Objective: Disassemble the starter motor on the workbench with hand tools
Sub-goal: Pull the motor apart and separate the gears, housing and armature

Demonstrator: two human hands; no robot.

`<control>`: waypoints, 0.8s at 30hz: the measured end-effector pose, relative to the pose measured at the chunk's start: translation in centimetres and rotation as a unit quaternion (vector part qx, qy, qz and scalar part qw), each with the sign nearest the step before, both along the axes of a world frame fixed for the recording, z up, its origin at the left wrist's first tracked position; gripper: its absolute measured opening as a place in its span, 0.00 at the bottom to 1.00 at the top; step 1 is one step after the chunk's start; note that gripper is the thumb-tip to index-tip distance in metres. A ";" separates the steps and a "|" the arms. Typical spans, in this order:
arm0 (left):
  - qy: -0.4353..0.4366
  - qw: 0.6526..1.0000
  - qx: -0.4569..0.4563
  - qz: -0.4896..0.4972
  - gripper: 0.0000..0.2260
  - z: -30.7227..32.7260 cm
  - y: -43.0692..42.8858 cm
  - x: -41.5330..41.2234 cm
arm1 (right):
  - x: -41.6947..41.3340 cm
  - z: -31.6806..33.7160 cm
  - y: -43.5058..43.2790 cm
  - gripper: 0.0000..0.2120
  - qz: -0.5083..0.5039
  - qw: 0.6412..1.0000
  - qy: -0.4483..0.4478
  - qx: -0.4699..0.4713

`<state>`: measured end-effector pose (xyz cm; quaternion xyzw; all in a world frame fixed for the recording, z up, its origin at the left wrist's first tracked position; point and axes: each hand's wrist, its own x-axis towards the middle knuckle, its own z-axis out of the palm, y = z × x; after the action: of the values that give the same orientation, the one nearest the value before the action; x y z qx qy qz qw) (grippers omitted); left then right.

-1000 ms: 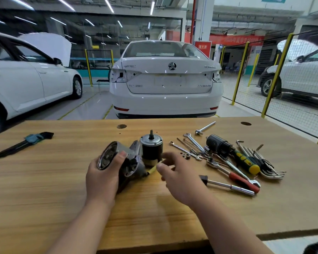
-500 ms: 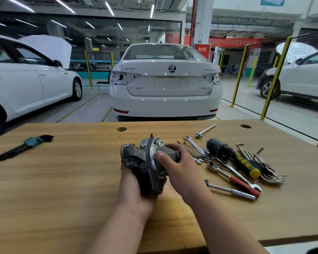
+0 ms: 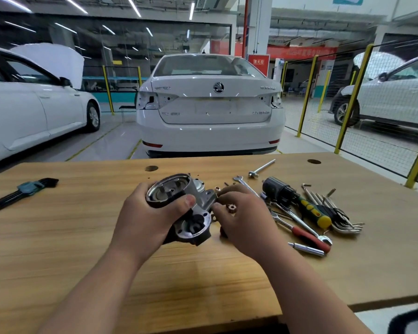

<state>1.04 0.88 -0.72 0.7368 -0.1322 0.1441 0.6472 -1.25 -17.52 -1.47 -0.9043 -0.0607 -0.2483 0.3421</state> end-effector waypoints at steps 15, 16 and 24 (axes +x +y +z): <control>-0.015 0.968 0.245 -0.058 0.43 0.7 1.6 2.2 | -0.6 3.8 1.6 0.13 0.171 0.978 0.085 -0.084; -0.013 0.965 0.254 -0.059 0.44 0.7 1.5 2.1 | -0.5 3.9 1.6 0.11 0.165 0.980 0.079 -0.081; 0.021 0.961 0.267 -0.075 0.27 1.0 1.0 2.6 | -0.3 4.6 0.7 0.12 0.181 0.981 0.060 0.018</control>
<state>3.66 1.87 0.26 0.8736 -0.2069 0.0388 0.4388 -1.54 -16.81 3.17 -0.8851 -0.1985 -0.1289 0.4007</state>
